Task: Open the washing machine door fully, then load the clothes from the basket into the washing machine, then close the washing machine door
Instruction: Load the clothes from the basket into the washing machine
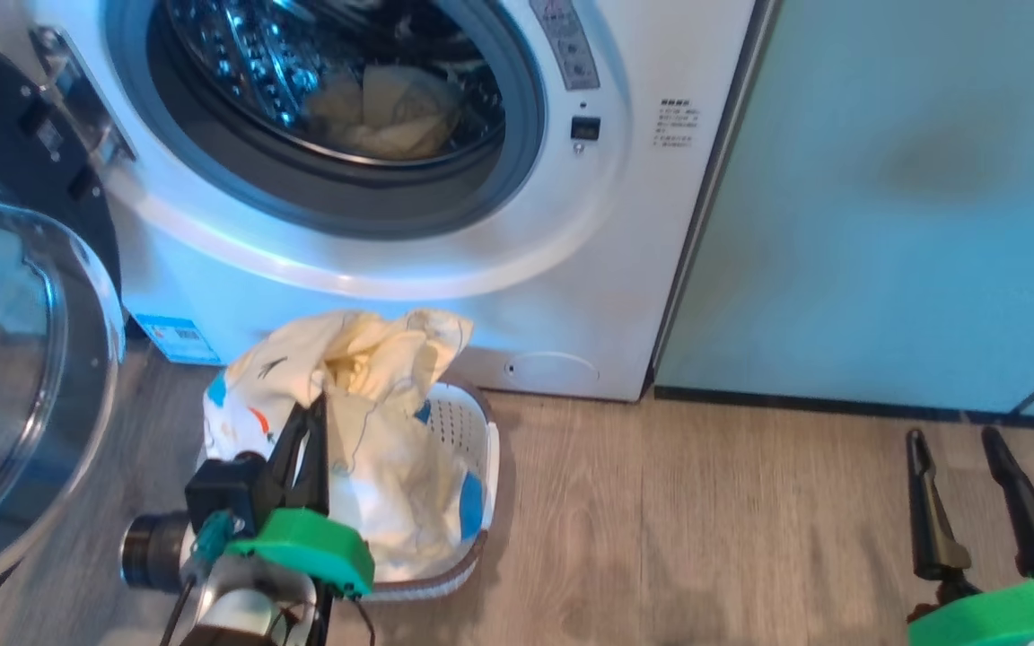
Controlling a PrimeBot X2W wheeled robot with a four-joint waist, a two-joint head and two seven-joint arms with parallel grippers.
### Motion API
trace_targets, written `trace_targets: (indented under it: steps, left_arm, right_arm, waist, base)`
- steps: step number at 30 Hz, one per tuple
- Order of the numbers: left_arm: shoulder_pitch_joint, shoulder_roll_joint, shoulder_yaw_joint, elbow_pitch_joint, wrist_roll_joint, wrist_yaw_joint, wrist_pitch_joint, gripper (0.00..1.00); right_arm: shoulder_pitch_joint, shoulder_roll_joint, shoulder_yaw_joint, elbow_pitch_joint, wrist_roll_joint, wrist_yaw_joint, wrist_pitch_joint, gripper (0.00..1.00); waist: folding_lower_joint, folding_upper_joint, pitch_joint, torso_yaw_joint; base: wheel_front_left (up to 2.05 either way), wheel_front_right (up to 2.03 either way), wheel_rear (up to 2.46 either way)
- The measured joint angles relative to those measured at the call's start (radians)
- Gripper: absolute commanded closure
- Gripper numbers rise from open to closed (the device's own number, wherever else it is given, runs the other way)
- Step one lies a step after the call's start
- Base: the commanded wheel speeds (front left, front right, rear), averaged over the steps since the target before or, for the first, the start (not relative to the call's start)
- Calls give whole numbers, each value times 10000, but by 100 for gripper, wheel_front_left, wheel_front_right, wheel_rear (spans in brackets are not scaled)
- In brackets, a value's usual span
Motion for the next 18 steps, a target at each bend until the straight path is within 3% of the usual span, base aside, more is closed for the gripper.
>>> trace_targets:
  steps: [18]
  left_arm:
    - [707,245,-219,-991,-2,286,454,100]
  right_arm:
    - [375,199,-8,-441,-84,0,242,0]
  waist:
    - [2,-1,-501,-33]
  base:
    - [0,0,0]
